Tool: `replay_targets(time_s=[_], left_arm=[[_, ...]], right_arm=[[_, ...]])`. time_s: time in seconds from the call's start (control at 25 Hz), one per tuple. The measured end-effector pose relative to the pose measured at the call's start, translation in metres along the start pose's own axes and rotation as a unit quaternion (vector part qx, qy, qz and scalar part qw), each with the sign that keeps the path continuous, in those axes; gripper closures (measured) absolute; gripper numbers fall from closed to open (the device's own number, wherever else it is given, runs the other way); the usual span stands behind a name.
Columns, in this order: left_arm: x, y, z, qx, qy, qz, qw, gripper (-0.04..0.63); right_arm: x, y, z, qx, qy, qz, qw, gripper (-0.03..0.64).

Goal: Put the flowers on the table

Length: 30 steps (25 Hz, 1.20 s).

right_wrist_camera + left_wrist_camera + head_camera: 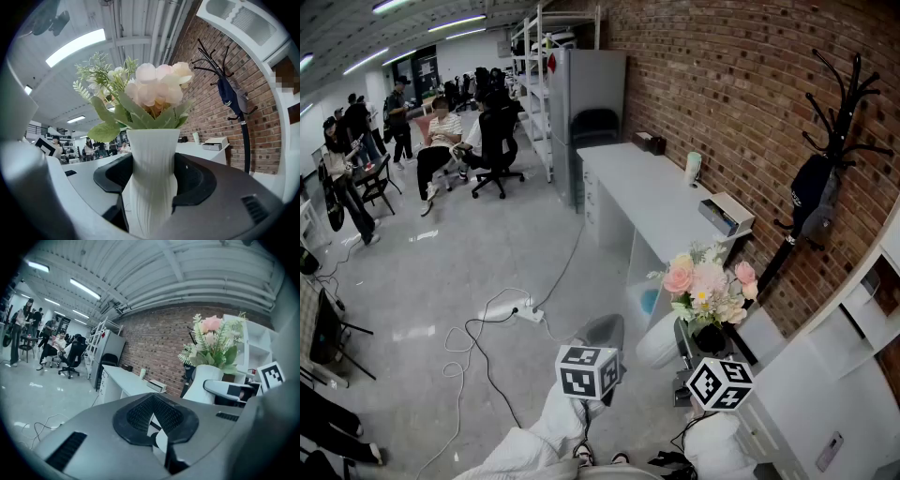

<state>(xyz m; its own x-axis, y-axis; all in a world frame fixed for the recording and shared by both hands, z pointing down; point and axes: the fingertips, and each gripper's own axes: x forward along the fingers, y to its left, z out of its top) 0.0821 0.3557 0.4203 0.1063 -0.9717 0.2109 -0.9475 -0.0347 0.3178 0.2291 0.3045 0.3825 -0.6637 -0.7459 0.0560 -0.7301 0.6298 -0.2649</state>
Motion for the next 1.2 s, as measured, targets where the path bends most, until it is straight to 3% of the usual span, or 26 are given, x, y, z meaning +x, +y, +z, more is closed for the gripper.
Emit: replay_targets(time_s=[0.56, 0.68, 1.2], left_arm=[[-0.004, 0.023, -0.001, -0.013, -0.001, 0.006, 0.9999, 0.588], [-0.003, 0.038, 0.000, -0.015, 0.001, 0.007, 0.9999, 0.588], [0.006, 0.094, 0.008, -0.020, 0.010, -0.001, 0.9997, 0.588]], right_arm=[[0.015, 0.025, -0.005, -0.010, 0.015, 0.020, 1.000, 0.341], [0.027, 0.032, -0.008, -0.027, 0.018, 0.013, 0.999, 0.341], [0.059, 0.037, -0.024, -0.005, 0.023, -0.021, 1.000, 0.341]])
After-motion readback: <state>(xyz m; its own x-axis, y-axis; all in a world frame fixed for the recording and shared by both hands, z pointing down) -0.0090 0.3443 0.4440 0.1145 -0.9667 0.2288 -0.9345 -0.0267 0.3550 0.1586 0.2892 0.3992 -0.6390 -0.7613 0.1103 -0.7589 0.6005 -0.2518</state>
